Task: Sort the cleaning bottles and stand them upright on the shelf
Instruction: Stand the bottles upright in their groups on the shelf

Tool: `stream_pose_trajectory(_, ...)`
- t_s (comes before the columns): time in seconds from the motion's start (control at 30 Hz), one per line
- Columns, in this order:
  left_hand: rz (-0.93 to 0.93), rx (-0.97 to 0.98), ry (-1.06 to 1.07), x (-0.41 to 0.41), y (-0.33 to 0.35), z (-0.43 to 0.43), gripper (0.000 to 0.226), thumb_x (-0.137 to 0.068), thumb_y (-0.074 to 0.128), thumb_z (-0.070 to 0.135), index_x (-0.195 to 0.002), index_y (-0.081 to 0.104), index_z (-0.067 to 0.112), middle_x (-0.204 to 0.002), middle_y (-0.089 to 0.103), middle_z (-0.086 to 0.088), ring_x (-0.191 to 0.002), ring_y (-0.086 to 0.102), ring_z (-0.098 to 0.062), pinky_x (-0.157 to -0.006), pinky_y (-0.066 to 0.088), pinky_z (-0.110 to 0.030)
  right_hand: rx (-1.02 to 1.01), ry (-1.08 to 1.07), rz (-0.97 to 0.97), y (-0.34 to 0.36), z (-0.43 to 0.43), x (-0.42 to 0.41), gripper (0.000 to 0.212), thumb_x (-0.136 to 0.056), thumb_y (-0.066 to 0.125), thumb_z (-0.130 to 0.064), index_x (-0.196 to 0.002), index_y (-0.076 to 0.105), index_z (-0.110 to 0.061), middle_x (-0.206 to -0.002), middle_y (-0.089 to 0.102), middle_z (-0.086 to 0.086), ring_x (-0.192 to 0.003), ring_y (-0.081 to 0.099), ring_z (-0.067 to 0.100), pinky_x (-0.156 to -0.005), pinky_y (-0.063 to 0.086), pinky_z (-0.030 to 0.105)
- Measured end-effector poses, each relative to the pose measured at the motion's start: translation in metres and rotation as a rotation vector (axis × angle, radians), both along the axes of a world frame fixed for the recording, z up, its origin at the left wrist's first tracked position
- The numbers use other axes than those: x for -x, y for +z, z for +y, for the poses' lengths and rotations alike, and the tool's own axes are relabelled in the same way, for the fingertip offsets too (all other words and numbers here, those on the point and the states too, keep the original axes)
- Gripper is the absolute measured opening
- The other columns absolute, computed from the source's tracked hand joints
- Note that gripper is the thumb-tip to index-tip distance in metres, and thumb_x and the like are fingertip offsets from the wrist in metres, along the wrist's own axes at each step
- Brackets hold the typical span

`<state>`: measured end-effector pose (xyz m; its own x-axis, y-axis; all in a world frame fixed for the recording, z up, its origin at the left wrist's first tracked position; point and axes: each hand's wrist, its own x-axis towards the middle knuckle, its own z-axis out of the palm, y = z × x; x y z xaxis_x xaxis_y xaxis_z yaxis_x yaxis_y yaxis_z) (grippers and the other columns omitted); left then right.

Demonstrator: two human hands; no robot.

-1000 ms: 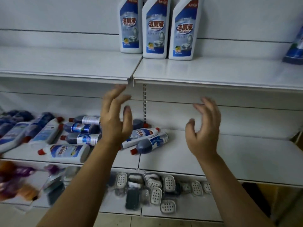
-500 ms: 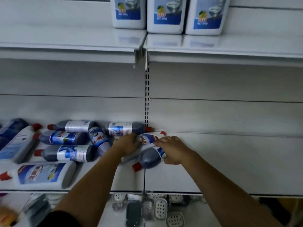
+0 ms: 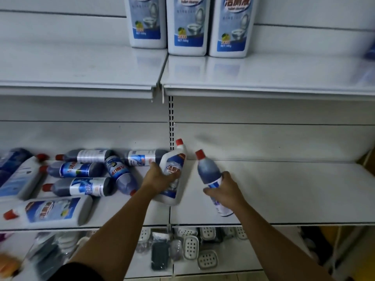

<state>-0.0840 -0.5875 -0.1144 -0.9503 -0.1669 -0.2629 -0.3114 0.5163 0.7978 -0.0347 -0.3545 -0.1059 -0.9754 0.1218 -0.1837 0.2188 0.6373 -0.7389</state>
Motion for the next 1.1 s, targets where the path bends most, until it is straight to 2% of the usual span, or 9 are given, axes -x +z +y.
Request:
stream_pose_trajectory(0.07, 0.055, -0.143, 0.032, -0.017, 0.008, 0.011, 0.077, -0.066, 0.083, 0.055, -0.12, 0.043, 0.017, -0.107, 0.066, -0.005, -0.09, 0.069, -0.022, -0.08, 0.06, -0.045, 0.267, -0.102, -0.049, 0.008, 0.005, -0.009, 0.054, -0.074, 0.081, -0.035, -0.112, 0.05, -0.013, -0.098, 0.068, 0.005, -0.083, 0.069, 0.022, -0.08, 0.058, 0.039)
stream_pose_trajectory(0.17, 0.127, -0.235, 0.048, -0.043, 0.027, 0.031, 0.071, -0.069, 0.085, 0.049, -0.118, 0.046, 0.016, -0.103, 0.067, -0.005, -0.087, 0.07, -0.022, -0.077, 0.06, -0.043, 0.512, -0.148, -0.113, 0.026, 0.013, -0.03, 0.048, -0.079, 0.073, -0.038, -0.115, 0.057, -0.011, -0.094, 0.073, 0.013, -0.082, 0.072, 0.03, -0.084, 0.058, 0.05)
stream_pose_trajectory(0.23, 0.152, -0.292, 0.054, -0.062, 0.041, 0.043, 0.068, -0.07, 0.085, 0.045, -0.117, 0.047, 0.016, -0.103, 0.068, -0.006, -0.086, 0.072, -0.022, -0.075, 0.061, -0.043, 0.578, -0.119, -0.124, 0.04, 0.018, -0.048, 0.054, -0.076, 0.074, -0.044, -0.117, 0.055, -0.015, -0.096, 0.074, 0.011, -0.085, 0.073, 0.029, -0.084, 0.058, 0.052)
stream_pose_trajectory(0.37, 0.178, -0.387, 0.06, -0.108, 0.07, 0.062, 0.064, -0.075, 0.083, 0.041, -0.12, 0.046, 0.015, -0.106, 0.067, -0.009, -0.085, 0.072, -0.022, -0.062, 0.06, -0.033, 0.657, -0.085, -0.083, 0.067, 0.03, -0.087, 0.05, -0.081, 0.074, -0.044, -0.118, 0.049, -0.022, -0.104, 0.071, 0.007, -0.088, 0.072, 0.025, -0.078, 0.06, 0.043)
stream_pose_trajectory(0.6, 0.233, -0.571, 0.093, -0.2, 0.121, 0.088, 0.053, -0.08, 0.08, 0.034, -0.119, 0.048, 0.02, -0.105, 0.068, -0.009, -0.084, 0.074, -0.025, -0.065, 0.061, -0.037, 0.915, -0.072, -0.064, 0.115, 0.051, -0.153, 0.045, -0.087, 0.067, -0.042, -0.117, 0.059, -0.009, -0.091, 0.073, 0.013, -0.076, 0.069, 0.027, -0.074, 0.057, 0.041)
stream_pose_trajectory(0.73, 0.263, -0.65, 0.109, -0.238, 0.147, 0.094, 0.057, -0.077, 0.082, 0.037, -0.12, 0.05, 0.018, -0.107, 0.071, -0.015, -0.084, 0.075, -0.029, -0.072, 0.062, -0.048, 0.949, 0.003, -0.041, 0.142, 0.056, -0.182, 0.03, -0.095, 0.054, -0.035, -0.111, 0.06, -0.01, -0.083, 0.074, 0.008, -0.07, 0.07, 0.021, -0.065, 0.057, 0.034)
stream_pose_trajectory(0.8, 0.29, -0.649, 0.122, -0.253, 0.166, 0.095, 0.054, -0.079, 0.08, 0.035, -0.121, 0.05, 0.019, -0.106, 0.071, -0.014, -0.083, 0.075, -0.028, -0.072, 0.062, -0.046, 0.912, 0.041, 0.012, 0.156, 0.054, -0.194, 0.034, -0.095, 0.055, -0.036, -0.118, 0.056, -0.01, -0.09, 0.074, 0.011, -0.072, 0.072, 0.022, -0.063, 0.056, 0.035)
stream_pose_trajectory(0.9, 0.338, -0.644, 0.114, -0.269, 0.196, 0.09, 0.055, -0.079, 0.08, 0.033, -0.121, 0.048, 0.018, -0.107, 0.07, -0.014, -0.084, 0.075, -0.028, -0.069, 0.063, -0.043, 0.888, 0.098, 0.092, 0.179, 0.047, -0.207, 0.031, -0.094, 0.057, -0.036, -0.118, 0.051, -0.016, -0.102, 0.07, 0.017, -0.082, 0.071, 0.03, -0.071, 0.057, 0.041)
stream_pose_trajectory(1.1, 0.48, -0.584, 0.067, -0.287, 0.251, 0.067, 0.057, -0.078, 0.079, 0.038, -0.123, 0.049, 0.017, -0.105, 0.071, -0.009, -0.081, 0.075, -0.021, -0.061, 0.06, -0.032, 0.859, 0.182, 0.282, 0.233, 0.023, -0.225, 0.033, -0.085, 0.063, -0.039, -0.112, 0.052, -0.023, -0.097, 0.07, 0.01, -0.079, 0.07, 0.024, -0.071, 0.057, 0.04)
